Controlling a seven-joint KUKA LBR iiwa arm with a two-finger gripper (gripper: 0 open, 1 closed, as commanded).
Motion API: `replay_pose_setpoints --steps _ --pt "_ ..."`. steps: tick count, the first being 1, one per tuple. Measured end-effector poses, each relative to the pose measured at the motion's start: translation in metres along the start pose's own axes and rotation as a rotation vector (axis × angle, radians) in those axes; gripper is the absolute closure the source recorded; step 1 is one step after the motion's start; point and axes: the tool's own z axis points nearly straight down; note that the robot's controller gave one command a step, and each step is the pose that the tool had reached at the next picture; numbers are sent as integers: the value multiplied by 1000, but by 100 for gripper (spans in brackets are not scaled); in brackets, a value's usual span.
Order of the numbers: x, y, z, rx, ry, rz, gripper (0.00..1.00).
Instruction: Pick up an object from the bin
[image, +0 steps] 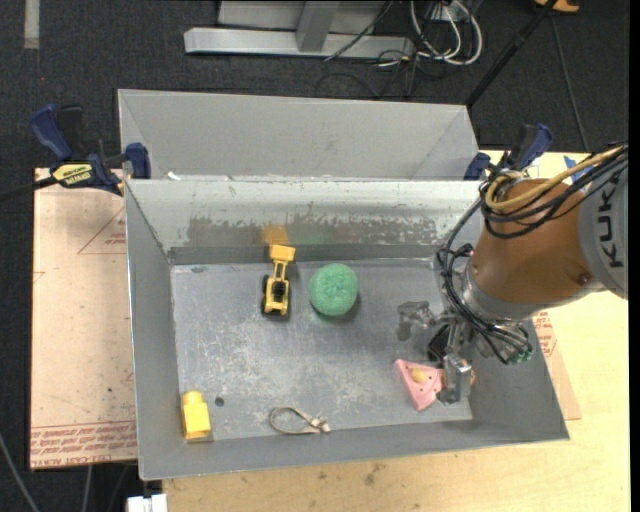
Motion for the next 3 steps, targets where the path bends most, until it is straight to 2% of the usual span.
replay_pose_setpoints --steps 1,2,3 --pt "0 0 0 0 0 0 0" --pt "7 -12 29 2 -3 -72 0" --pt "23 -33 59 2 -4 -366 100"
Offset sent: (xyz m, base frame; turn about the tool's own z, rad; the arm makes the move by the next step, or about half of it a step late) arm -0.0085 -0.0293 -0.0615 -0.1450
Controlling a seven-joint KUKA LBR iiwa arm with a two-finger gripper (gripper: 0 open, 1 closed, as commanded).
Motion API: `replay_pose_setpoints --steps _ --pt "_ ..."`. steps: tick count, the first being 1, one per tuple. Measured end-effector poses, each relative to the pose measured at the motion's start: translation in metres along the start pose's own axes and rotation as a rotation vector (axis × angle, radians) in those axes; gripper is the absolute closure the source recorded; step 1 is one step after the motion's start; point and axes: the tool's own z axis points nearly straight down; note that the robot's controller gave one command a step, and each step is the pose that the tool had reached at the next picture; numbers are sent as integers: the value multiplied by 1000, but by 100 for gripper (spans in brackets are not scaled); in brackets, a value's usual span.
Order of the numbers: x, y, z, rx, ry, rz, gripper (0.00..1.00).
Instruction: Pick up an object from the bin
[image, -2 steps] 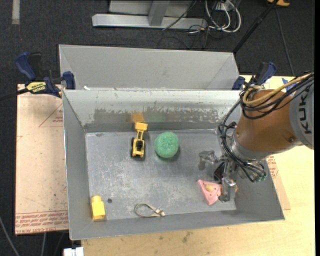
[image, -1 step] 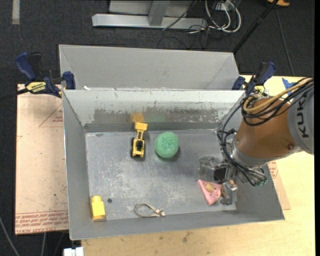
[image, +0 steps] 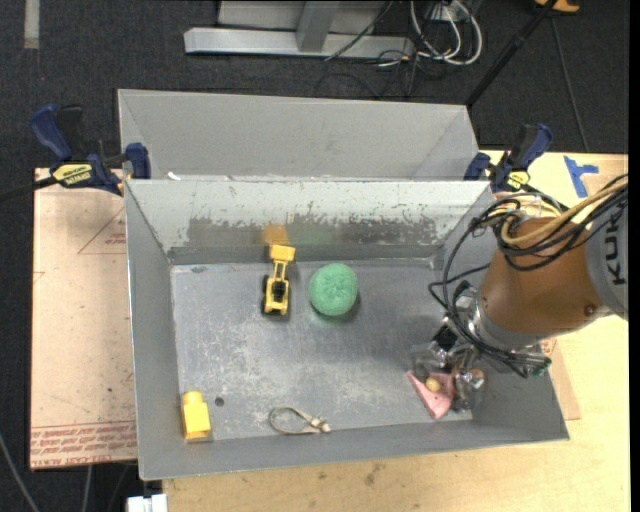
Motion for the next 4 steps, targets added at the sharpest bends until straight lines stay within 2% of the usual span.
replay_pose_setpoints --steps 1,2,3,4 --pt "0 0 0 0 0 0 100" --pt "6 -5 -51 -5 4 -25 100" --pt "-17 -21 -113 -5 4 -44 100" --pt "-14 -26 -107 11 -7 -70 100"
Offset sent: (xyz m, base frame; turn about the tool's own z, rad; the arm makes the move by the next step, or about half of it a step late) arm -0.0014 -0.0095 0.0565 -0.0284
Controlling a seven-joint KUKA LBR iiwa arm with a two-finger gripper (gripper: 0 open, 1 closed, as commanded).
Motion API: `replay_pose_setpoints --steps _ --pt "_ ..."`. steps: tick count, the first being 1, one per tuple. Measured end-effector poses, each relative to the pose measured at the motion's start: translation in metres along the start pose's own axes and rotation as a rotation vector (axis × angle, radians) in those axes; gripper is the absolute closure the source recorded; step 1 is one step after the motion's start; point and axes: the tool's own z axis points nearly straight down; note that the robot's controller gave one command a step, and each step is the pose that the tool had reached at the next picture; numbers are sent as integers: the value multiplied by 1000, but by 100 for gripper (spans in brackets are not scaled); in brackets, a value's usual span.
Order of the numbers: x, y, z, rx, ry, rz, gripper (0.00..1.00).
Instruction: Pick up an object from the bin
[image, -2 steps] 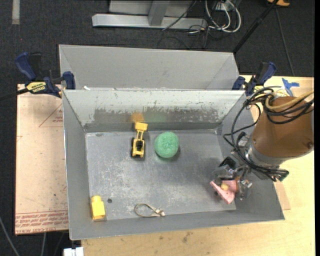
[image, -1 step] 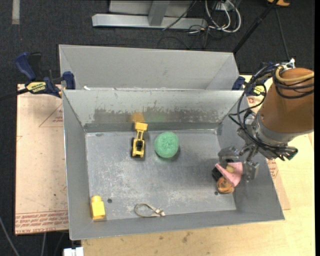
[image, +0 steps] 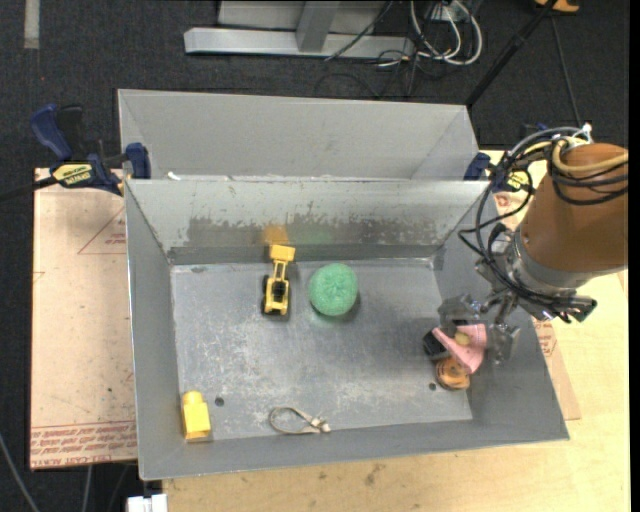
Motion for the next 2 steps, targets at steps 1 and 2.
replay_pose_setpoints --steps 1,2 --pt "10 21 -1 -27 16 -17 100" --pt "7 9 -65 -16 9 -41 100"
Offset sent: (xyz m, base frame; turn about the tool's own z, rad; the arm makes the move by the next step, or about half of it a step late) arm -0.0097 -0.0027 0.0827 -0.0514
